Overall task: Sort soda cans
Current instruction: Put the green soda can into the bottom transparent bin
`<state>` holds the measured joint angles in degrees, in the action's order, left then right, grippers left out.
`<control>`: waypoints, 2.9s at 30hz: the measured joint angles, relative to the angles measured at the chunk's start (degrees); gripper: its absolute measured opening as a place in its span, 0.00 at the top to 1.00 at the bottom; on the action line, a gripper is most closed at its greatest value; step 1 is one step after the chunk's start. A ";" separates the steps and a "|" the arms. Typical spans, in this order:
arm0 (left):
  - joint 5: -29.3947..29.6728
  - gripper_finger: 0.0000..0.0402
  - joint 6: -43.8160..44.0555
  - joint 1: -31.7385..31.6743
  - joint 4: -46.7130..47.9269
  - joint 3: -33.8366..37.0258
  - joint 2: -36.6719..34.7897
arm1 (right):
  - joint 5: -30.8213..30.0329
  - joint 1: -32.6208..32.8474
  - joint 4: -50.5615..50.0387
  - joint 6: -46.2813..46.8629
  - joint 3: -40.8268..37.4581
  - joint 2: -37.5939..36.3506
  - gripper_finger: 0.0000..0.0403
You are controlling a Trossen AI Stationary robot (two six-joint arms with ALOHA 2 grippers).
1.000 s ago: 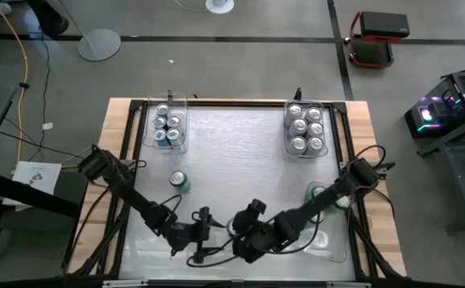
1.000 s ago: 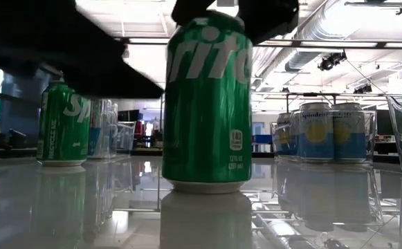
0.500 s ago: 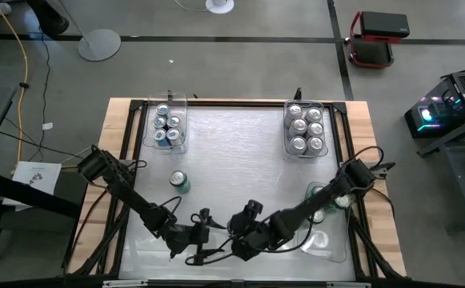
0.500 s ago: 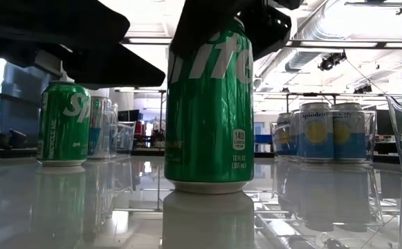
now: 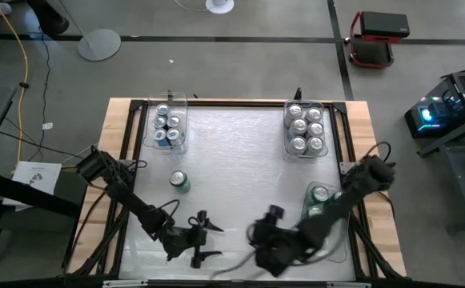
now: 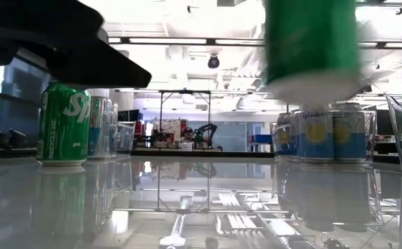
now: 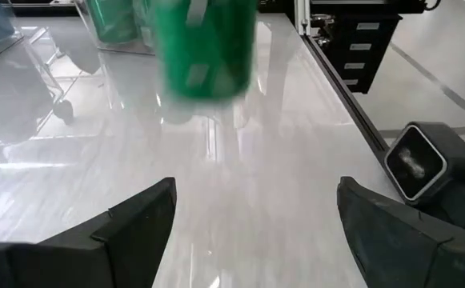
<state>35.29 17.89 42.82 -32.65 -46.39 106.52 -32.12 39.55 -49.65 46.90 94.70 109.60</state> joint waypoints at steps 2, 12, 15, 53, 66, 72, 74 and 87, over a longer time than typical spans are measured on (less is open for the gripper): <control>0.00 0.19 -0.02 0.14 0.03 0.00 0.00 | -0.09 2.86 -3.00 4.52 0.00 -2.75 0.28; 0.17 0.19 1.54 -0.48 -0.13 0.00 -0.02 | -6.34 18.88 -21.14 32.94 0.08 -14.38 0.28; 0.17 0.19 2.48 -0.54 0.03 0.00 -0.02 | -1.98 22.61 -31.53 46.04 0.09 -14.96 0.28; -0.59 0.19 4.00 -1.34 -0.21 0.02 -0.04 | 8.60 31.39 -36.31 74.06 -27.99 -12.98 0.27; -0.59 0.19 4.40 -1.34 -0.22 0.04 -0.04 | 13.51 31.35 -40.67 73.71 -24.55 -14.57 0.06; -0.57 0.19 4.49 -1.32 -0.21 0.04 -0.04 | 13.40 30.53 -40.19 71.58 -19.67 -14.79 0.06; -0.55 0.19 3.98 -1.32 -0.23 0.04 -0.04 | 11.12 29.70 -39.29 70.93 -17.84 -14.79 0.06; 8.83 0.19 16.06 0.11 36.51 0.00 -28.27 | -29.02 19.77 -16.17 45.83 -12.60 -14.76 0.06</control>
<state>44.11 33.95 42.93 3.86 -46.39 78.25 -61.13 59.31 -65.82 92.73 82.09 94.84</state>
